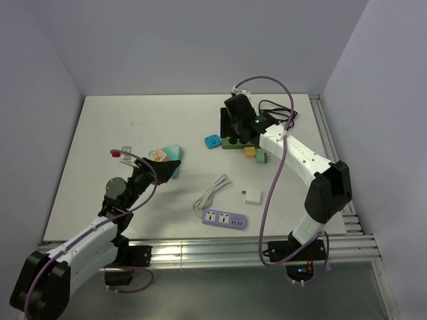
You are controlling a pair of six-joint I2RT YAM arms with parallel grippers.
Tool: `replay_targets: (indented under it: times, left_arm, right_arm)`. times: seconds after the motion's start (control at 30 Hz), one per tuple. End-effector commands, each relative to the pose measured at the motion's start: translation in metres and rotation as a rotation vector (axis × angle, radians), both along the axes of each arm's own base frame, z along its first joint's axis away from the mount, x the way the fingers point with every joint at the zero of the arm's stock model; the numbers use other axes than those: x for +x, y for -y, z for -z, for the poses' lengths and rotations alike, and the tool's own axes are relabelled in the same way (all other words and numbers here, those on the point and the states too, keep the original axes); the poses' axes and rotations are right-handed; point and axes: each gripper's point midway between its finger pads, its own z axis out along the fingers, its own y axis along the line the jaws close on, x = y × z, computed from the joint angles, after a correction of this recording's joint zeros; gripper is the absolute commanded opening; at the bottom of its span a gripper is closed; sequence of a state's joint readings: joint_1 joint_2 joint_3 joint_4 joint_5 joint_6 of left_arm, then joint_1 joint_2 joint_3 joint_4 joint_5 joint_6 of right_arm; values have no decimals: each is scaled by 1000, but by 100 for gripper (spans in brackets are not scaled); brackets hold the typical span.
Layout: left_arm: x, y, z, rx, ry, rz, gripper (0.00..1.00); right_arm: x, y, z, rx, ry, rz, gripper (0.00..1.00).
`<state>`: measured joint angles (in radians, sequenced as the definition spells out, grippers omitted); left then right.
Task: Insert the plug
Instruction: Adjust the plug, then insert the plug into the socket.
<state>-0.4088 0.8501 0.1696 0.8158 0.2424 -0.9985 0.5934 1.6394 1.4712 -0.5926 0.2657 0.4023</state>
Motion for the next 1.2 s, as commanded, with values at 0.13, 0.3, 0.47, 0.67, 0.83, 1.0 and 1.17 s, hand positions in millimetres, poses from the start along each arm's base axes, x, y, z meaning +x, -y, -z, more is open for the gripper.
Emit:
replay_targets:
  times: [0.13,0.3,0.47,0.67,0.83,1.0,1.17]
  left_arm:
    - [0,-5,-16,76,56,-21,99]
    - [-8,-6,-14,73,57,-10,99]
    - [-12,-9,-15,68,59,-20,99]
    - [-11,-11,-10,78,38,-32,100]
    - [-11,-11,-7,81,35,-30,100]
    - [-9,-10,-5,89,32,-29,99]
    - [-7,-9,-5,89,30,-24,100]
  right_arm:
    - [23,24,-6,-75,16,2,0]
    - [34,41,11,-91,-17,15,0]
    - [45,38,38,-99,-74,-3,0]
    - [58,27,52,-96,-102,-28,0]
    - [67,24,61,-104,-124,-26,0]
    - [70,21,66,-98,-136,-25,0]
    - [70,24,72,-113,-160,-7,0]
